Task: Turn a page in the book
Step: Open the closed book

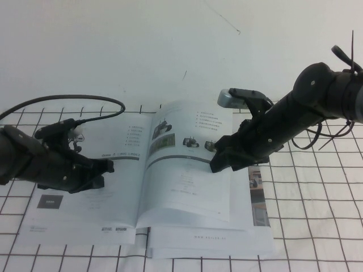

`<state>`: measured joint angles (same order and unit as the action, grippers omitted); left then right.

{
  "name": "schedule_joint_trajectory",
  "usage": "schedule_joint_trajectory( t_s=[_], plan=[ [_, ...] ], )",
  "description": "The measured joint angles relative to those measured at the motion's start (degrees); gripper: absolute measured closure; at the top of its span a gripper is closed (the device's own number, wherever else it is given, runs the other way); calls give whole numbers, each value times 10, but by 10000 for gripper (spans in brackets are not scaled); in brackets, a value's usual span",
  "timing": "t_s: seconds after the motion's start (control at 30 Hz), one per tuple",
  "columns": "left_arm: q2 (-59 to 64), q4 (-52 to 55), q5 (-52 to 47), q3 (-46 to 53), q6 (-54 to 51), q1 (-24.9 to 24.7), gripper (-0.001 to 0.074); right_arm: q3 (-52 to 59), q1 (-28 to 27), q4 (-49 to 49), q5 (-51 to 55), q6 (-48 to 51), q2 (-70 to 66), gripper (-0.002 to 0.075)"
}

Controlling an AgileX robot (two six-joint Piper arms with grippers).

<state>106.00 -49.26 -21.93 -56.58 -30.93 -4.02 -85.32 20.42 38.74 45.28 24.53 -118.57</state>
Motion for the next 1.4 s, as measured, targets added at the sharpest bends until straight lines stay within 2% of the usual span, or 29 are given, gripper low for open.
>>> schedule_joint_trajectory(
  t_s=[0.3, 0.43, 0.8, 1.4],
  plan=[
    [-66, -93, -66, 3, -82, -1, 737, -5, 0, -124, 4, -38, 19, 312],
    [-67, -97, -84, 3, -95, -3, 737, -16, 0, -123, 8, -47, 29, 314],
    [-41, -82, -58, 3, -100, -3, 737, -18, 0, -90, -6, -93, 4, 314],
    [19, -85, -44, 0, -101, -3, 737, -20, 0, -112, 6, -158, -41, 314]
  ],
)
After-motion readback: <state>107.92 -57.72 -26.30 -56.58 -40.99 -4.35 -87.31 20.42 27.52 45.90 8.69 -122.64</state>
